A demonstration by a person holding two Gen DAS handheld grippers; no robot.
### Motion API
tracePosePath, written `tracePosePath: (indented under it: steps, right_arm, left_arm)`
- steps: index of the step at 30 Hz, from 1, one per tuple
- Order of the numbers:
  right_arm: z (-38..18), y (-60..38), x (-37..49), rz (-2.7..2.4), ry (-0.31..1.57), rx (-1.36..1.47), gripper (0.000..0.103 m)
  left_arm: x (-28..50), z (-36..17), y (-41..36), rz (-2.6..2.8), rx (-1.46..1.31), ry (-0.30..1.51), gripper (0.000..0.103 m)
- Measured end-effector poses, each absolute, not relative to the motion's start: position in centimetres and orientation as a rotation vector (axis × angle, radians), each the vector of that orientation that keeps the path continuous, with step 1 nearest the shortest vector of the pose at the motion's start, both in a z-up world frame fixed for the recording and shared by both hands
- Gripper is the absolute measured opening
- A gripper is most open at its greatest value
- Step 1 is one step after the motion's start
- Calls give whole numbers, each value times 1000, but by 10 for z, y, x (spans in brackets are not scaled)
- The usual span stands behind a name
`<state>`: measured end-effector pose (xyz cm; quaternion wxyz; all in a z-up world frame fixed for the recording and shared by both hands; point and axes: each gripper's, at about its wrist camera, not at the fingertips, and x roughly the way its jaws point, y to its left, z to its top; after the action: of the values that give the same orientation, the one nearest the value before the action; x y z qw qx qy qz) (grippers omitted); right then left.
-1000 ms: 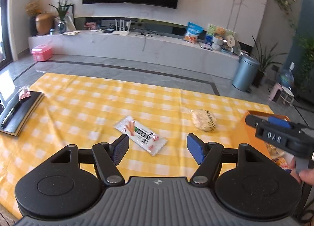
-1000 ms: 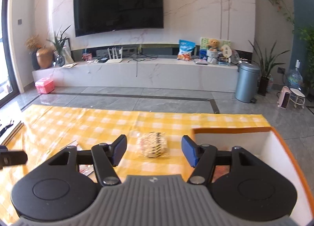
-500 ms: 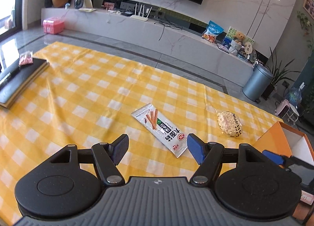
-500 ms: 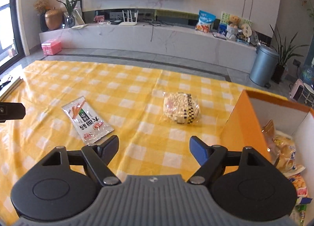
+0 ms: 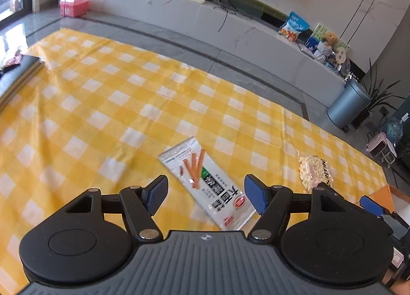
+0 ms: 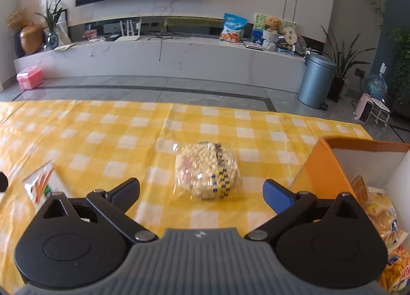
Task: Organize snacks
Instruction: 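Grasp the clear peanut-candy bag with the right tool while the left tool grasps the gluten strip pack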
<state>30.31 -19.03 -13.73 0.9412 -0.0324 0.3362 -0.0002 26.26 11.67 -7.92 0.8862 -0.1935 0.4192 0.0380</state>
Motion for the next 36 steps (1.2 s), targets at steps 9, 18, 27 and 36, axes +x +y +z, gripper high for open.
tracePosePath:
  steps: [9,18,27,36]
  right_arm:
    - [-156,-195,357,-81,737,39,100]
    - [-185,-193,392,-135,821,45,100]
    - [-195,-194,388,-101,768,35,80]
    - [-190,-181,341,-41,828,-14,79]
  left_arm:
    - [310,-110,105,25,-461,1030,81]
    - [326,-123,92,101,-371,1009,91]
    - [325,-131,87,273,-299,1033,95]
    - [319,-136,67,290,-226,1029,97]
